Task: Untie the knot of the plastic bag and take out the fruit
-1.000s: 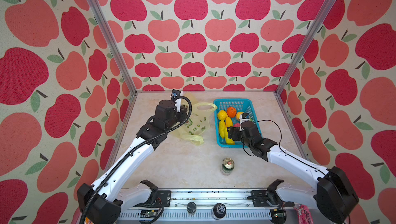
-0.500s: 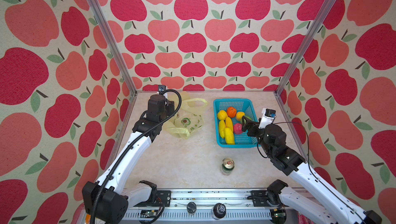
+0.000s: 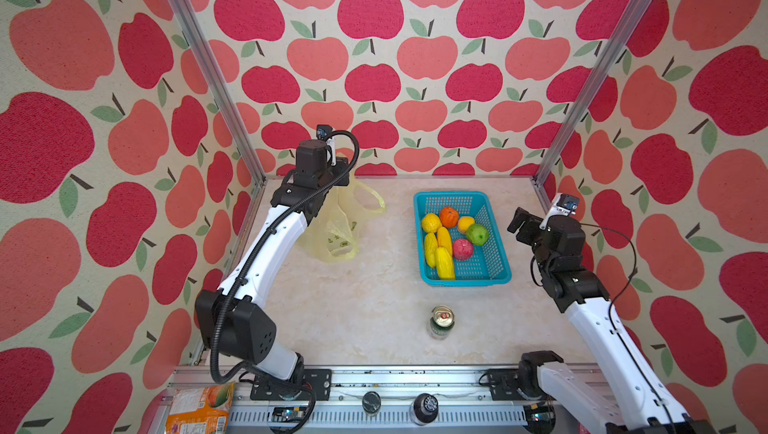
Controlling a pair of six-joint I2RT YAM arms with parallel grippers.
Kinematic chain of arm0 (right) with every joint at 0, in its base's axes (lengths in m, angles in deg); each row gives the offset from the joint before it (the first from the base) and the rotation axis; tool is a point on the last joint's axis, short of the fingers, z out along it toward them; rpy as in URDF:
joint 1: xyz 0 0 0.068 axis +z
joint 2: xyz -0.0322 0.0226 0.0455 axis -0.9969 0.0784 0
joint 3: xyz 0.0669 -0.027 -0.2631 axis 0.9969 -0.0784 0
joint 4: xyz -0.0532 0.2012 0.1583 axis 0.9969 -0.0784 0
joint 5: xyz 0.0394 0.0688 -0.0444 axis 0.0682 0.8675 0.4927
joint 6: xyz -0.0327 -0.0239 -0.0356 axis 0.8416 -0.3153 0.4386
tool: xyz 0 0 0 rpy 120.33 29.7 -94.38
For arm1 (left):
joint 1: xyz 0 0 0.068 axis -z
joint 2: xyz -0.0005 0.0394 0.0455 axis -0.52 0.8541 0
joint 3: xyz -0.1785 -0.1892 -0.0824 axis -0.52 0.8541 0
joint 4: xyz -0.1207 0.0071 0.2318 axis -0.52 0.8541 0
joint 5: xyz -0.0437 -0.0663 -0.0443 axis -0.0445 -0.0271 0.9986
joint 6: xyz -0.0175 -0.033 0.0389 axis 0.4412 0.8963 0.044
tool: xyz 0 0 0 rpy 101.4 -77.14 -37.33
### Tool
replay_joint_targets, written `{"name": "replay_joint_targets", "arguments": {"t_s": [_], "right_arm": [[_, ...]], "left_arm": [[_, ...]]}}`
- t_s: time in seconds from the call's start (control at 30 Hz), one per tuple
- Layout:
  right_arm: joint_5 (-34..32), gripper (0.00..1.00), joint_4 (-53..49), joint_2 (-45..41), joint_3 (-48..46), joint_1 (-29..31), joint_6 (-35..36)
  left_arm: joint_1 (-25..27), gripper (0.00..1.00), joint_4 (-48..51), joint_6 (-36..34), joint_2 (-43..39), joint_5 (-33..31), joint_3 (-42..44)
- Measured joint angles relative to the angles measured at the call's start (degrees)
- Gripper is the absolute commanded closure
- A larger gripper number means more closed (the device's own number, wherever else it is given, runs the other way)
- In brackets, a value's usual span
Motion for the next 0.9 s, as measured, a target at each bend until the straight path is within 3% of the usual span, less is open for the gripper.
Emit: {"name": "replay_joint_targets", "arguments": {"t_s": [0.23,0.33,0.37,0.43,0.5,0.53,0.57,0.73,0.9], "right_arm": [[-0.33,0.01,0.66,0.09,-2.51,-3.08,-3.06],[-0.5,0.01,2.95,1.42,-3.21,-3.08,-3.41],[-0.52,0.01,4.0,2.23,-3.52,-3.08,-3.37],[-0.72,0.01,5.49,3.72,-4.09,-3.08,-2.64],[-1.36,0.01,7.23,5.01,-5.01,-3.08,-1.22],[-1.75,0.01,8.11,5.35,-5.6,-3.08,-0.46],[-2.29,0.01,9.16,5.6,-6.38,-3.08,0.39],[-4.57,0.01,16.02,6.69,-10.97,-3.08,4.81],[-6.25,0.01,19.87,10.71,-11.67,-3.08,8.39]], "left_arm": [[0.76,0.99,0.42,-1.64,8.41,0.92,-3.85],[1.14,0.92,0.9,-2.01,9.44,1.6,-3.85],[1.25,0.85,0.94,-2.08,9.51,1.95,-3.85],[1.38,0.61,0.9,-2.08,9.46,2.51,-3.85],[1.4,0.28,0.9,-2.34,9.29,3.02,-3.85],[1.49,0.19,0.92,-2.43,9.2,3.26,-3.85],[1.49,0.01,0.94,-2.43,9.01,3.45,-3.85],[1.79,0.01,2.12,-2.45,5.86,3.45,-3.82],[1.86,0.01,1.73,-2.47,-4.66,3.17,-0.28]]}}
